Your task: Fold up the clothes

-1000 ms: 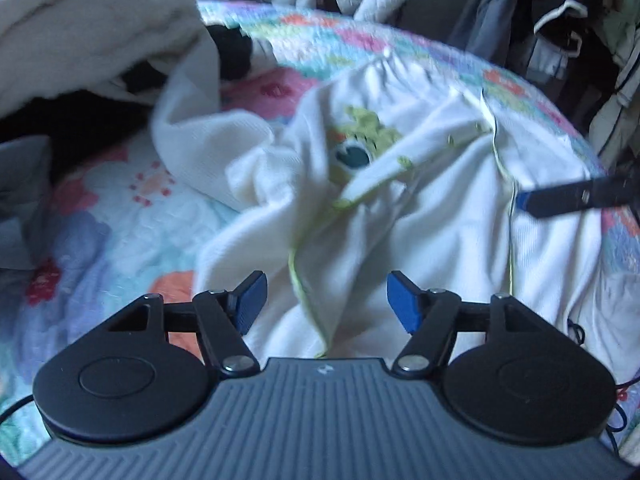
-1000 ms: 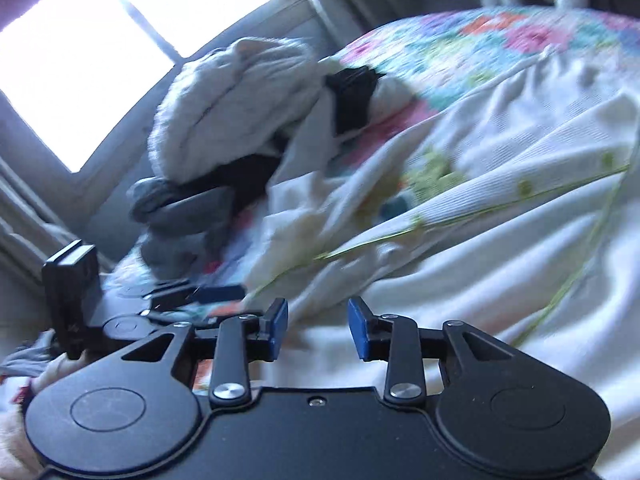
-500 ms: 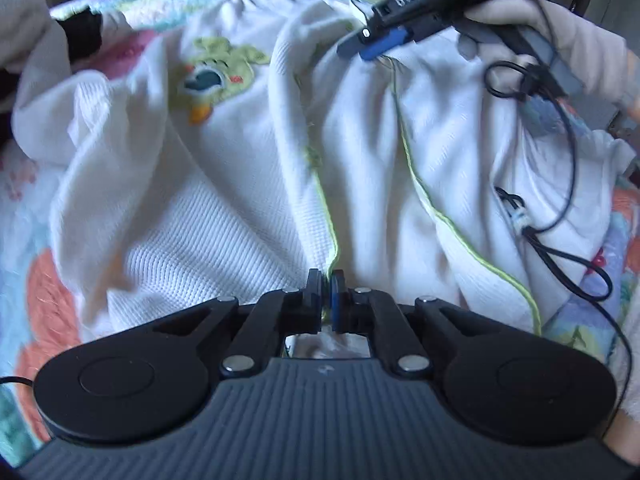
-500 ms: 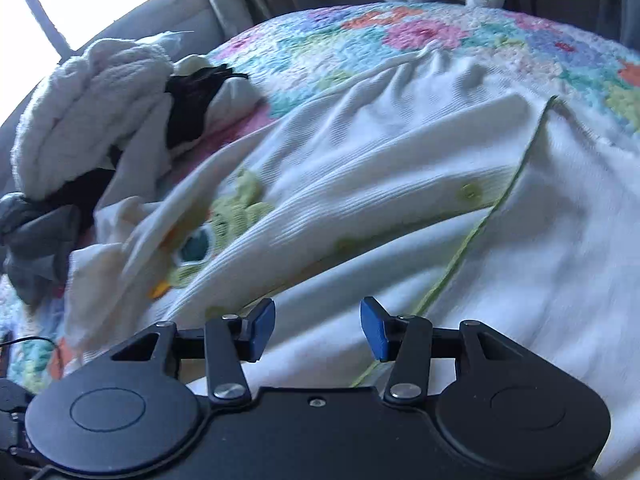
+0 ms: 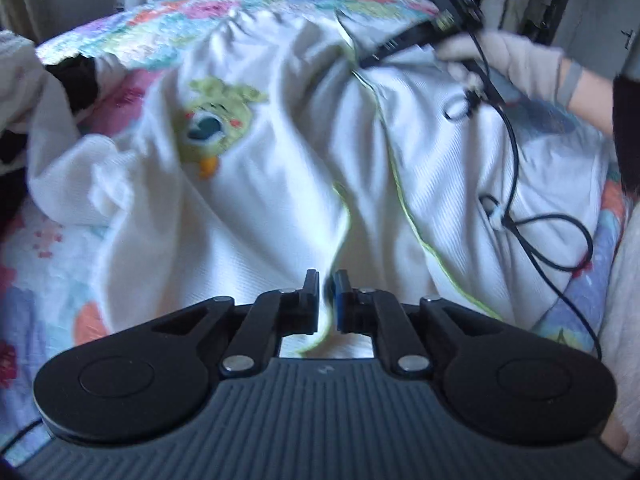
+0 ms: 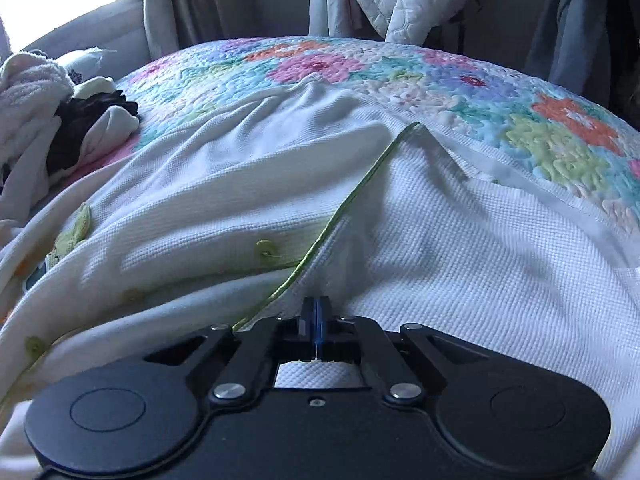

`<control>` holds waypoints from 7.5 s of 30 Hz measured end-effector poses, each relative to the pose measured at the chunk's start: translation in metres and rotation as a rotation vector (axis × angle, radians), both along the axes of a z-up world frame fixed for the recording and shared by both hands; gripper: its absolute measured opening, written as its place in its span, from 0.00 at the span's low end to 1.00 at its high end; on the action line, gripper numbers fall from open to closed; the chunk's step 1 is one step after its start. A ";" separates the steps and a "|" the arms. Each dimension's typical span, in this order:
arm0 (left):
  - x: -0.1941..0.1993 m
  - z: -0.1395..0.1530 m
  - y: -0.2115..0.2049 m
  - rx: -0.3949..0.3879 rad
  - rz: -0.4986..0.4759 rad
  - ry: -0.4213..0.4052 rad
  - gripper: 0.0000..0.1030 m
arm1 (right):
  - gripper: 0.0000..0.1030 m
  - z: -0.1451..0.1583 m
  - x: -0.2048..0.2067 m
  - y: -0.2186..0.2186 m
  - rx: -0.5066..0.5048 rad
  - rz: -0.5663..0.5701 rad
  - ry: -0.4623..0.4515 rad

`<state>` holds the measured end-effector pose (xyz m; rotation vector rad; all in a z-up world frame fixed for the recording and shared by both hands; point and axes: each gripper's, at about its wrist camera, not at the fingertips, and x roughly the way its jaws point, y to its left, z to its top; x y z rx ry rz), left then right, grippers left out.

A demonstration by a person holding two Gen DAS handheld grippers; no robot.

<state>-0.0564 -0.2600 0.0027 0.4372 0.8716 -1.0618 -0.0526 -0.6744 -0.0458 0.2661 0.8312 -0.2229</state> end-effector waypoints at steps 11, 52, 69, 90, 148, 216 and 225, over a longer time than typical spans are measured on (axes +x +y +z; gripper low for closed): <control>0.092 0.005 -0.127 -0.134 0.014 -0.072 0.53 | 0.42 0.023 -0.023 -0.050 0.122 -0.167 -0.137; 0.158 -0.052 -0.180 -0.259 0.178 0.209 0.50 | 0.08 0.062 0.097 -0.044 -0.226 -0.002 -0.284; 0.062 -0.036 -0.161 -0.135 -0.022 0.195 0.56 | 0.72 0.042 0.028 -0.087 -0.057 -0.031 -0.063; 0.003 -0.067 -0.062 0.019 -0.013 0.362 0.73 | 0.03 0.022 0.014 -0.037 -0.125 0.063 0.022; 0.039 0.044 0.024 -0.227 0.239 -0.003 0.55 | 0.67 0.060 -0.486 0.013 0.260 -0.897 -0.148; 0.141 0.058 0.060 -0.162 0.206 0.341 0.49 | 0.47 0.068 -0.159 0.218 0.400 -0.036 -0.363; 0.103 0.032 0.008 -0.238 0.052 0.414 0.50 | 0.04 0.039 -0.193 0.207 0.359 -0.308 -0.349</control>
